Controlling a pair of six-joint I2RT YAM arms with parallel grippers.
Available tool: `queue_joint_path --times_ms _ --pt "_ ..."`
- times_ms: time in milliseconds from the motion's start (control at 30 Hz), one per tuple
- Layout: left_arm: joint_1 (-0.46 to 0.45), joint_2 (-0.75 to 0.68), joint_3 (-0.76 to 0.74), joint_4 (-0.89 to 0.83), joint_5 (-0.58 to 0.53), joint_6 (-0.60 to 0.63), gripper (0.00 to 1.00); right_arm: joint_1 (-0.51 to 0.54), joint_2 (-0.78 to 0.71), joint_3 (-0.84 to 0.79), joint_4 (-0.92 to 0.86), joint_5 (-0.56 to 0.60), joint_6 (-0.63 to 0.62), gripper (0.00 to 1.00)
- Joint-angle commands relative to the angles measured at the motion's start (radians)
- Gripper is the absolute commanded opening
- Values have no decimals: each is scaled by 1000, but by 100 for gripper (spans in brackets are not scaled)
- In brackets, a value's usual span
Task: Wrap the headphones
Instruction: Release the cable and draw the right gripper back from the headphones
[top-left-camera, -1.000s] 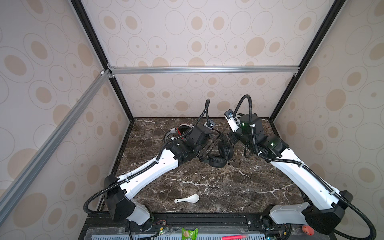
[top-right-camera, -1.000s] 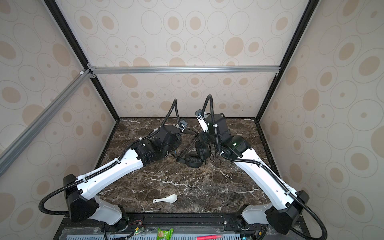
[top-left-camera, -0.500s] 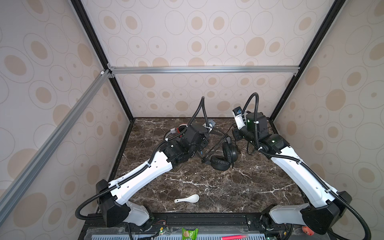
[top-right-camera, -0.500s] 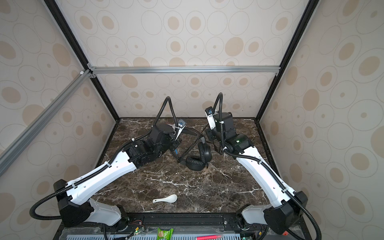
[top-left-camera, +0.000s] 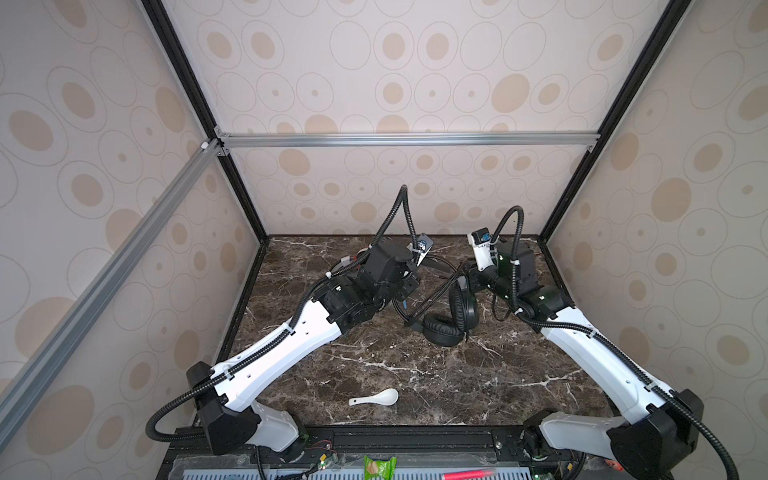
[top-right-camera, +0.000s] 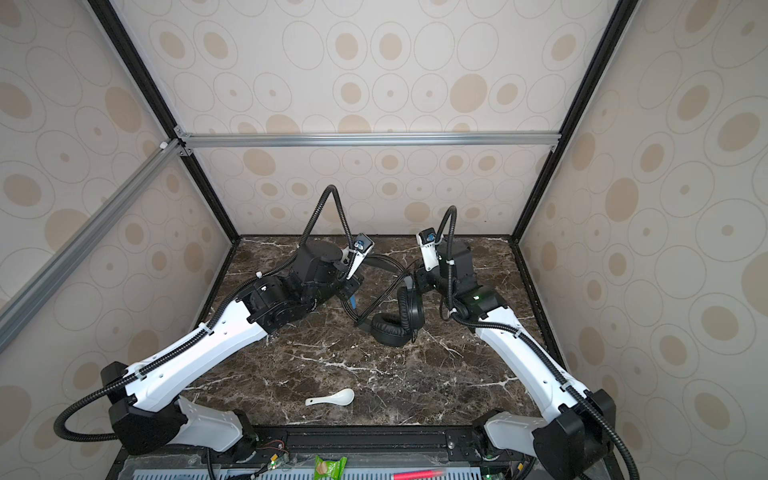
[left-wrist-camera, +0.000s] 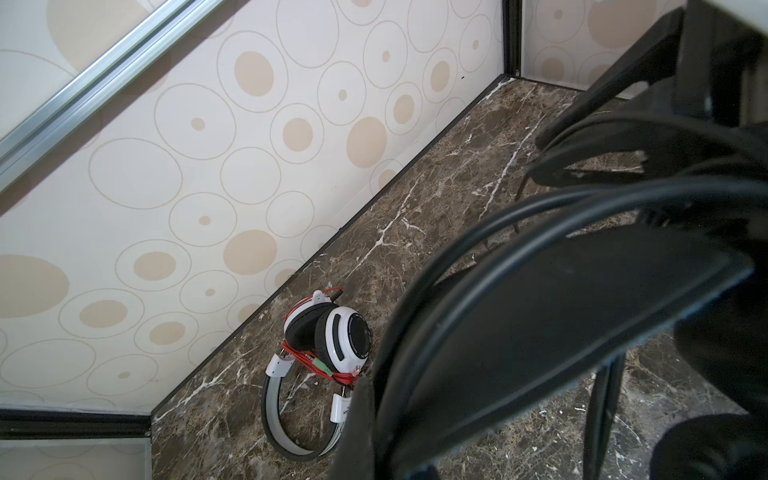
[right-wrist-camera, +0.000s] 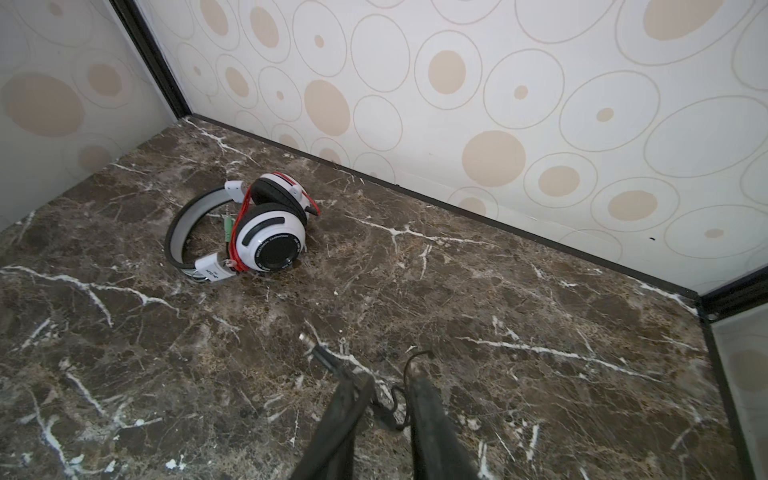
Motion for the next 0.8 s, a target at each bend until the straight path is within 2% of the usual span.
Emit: queue_joint_path --times_ms 0,200,500,767 --pt "-11 -47 92 61 70 -64 0 1 -16 -39 87 -83 44 26" --pt "-11 -54 142 38 108 -92 0 -18 -38 -120 195 -156 102 26" --pt "-12 -47 190 26 128 -113 0 -61 -99 -226 303 -277 167 33" --pt "-12 -45 260 33 175 -175 0 -77 -85 -260 333 -263 221 29"
